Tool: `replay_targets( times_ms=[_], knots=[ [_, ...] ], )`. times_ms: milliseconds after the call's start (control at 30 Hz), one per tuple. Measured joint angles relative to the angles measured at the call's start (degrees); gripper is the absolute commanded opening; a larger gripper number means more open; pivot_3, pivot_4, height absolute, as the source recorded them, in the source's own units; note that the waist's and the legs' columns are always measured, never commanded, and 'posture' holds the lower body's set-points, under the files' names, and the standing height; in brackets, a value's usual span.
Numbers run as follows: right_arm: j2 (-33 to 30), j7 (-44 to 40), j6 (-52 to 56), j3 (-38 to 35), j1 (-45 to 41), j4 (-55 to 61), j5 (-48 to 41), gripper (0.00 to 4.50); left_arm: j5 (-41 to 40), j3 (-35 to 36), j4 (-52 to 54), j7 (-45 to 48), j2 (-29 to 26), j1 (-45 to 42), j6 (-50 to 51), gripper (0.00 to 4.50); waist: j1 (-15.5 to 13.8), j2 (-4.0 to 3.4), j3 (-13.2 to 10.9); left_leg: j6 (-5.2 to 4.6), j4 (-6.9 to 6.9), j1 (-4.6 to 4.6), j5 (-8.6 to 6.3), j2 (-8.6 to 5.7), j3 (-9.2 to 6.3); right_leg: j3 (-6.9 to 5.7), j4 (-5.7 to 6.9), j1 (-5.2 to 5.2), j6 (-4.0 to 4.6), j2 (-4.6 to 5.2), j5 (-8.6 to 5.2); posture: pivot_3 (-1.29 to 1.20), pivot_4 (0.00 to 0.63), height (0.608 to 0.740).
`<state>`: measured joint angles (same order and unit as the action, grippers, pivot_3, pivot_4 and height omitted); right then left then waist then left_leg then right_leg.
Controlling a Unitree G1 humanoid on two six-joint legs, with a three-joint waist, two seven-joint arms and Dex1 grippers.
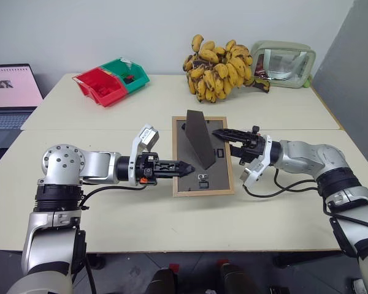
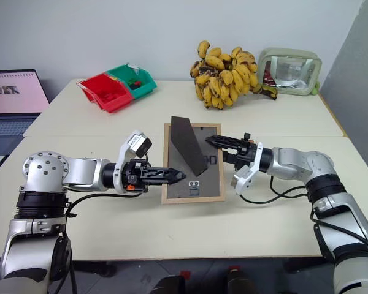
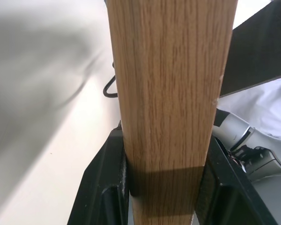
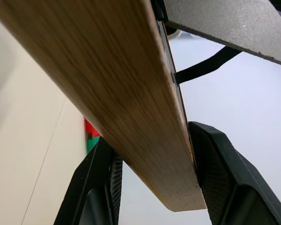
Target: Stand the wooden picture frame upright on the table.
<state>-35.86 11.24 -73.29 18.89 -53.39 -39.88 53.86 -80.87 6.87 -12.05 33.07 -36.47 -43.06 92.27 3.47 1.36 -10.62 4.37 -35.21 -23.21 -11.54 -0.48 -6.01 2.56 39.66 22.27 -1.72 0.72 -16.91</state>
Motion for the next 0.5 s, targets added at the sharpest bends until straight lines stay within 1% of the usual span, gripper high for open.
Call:
replay_targets(
  times_ms=[167, 200, 233, 333, 367, 433, 467, 500],
  knots=[
    [-0.15, -0.1, 0.04, 0.31, 0.26, 0.09, -0.18, 1.82, 1.62, 0.05, 1.41, 0.44, 0.2, 0.68, -0.36, 1.29, 0.05, 0.0, 0.0, 0.0, 0.0, 0.04, 0.0, 0.0, 0.04, 0.03, 0.03, -0.02, 0.0, 0.0, 0.0, 0.0, 0.15, 0.74],
    [-0.14, -0.39, 0.04, 0.44, 0.44, 0.09, -0.49, 1.82, 2.39, 0.05, 2.42, 1.29, 0.21, 1.39, -1.09, 2.0, 0.07, 0.0, 0.0, 0.0, 0.01, 0.06, 0.0, 0.0, 0.06, 0.05, 0.04, -0.02, 0.0, -0.01, 0.0, 0.0, 0.15, 0.74],
    [-0.16, -0.7, -0.04, 0.51, 0.72, 0.03, -0.92, 1.8, 3.04, 0.19, 2.99, 1.36, 0.21, 1.52, -1.69, 2.13, 0.06, 0.0, 0.0, 0.0, 0.0, 0.06, 0.0, 0.01, 0.03, 0.03, 0.06, -0.02, 0.01, 0.0, 0.0, 0.0, 0.15, 0.74],
    [-0.09, -1.45, -0.17, 0.9, 1.31, -0.03, -2.39, 1.37, 3.08, 2.75, 1.06, 1.22, 0.22, 0.51, -1.69, 2.82, 0.06, 0.0, 0.0, 0.0, 0.0, 0.1, 0.01, 0.0, 0.06, 0.05, 0.15, -0.02, 0.01, -0.01, -0.01, 0.0, 0.15, 0.74],
    [-0.09, -1.74, -0.1, 0.91, 1.32, -0.18, -3.19, 1.34, 3.09, 3.88, -0.25, 0.73, 0.23, -0.3, -1.69, 2.91, 0.07, 0.0, 0.0, 0.0, -0.02, 0.1, 0.01, 0.0, 0.05, 0.04, 0.16, -0.03, 0.01, -0.01, -0.01, 0.0, 0.15, 0.74],
    [-0.14, -2.32, -0.11, 0.89, 1.31, -0.29, -5.41, 1.33, 2.83, 7.0, -2.63, -1.52, 0.24, -1.69, -1.74, 3.42, 0.09, 0.0, 0.0, -0.01, -0.01, 0.18, 0.01, 0.0, 0.09, 0.07, 0.18, -0.08, 0.01, 0.0, -0.01, 0.0, 0.15, 0.74],
    [-0.17, -2.4, -0.12, 0.87, 1.32, -0.34, -6.06, 1.33, 2.52, 8.48, -3.48, -2.53, 0.23, -1.92, -1.81, 3.52, 0.16, 0.0, 0.0, -0.01, -0.01, 0.18, 0.01, 0.01, 0.09, 0.08, 0.19, -0.08, 0.01, 0.0, -0.01, 0.0, 0.15, 0.74],
    [-0.19, -2.64, -0.11, 0.87, 1.39, -0.36, -7.05, 1.33, 1.87, 10.13, -4.04, -3.9, 0.24, -1.93, -1.76, 3.76, 0.2, 0.0, 0.0, -0.01, -0.01, 0.19, 0.01, 0.02, 0.1, 0.09, 0.19, -0.08, 0.02, 0.0, -0.01, 0.0, 0.15, 0.74]
  ],
)
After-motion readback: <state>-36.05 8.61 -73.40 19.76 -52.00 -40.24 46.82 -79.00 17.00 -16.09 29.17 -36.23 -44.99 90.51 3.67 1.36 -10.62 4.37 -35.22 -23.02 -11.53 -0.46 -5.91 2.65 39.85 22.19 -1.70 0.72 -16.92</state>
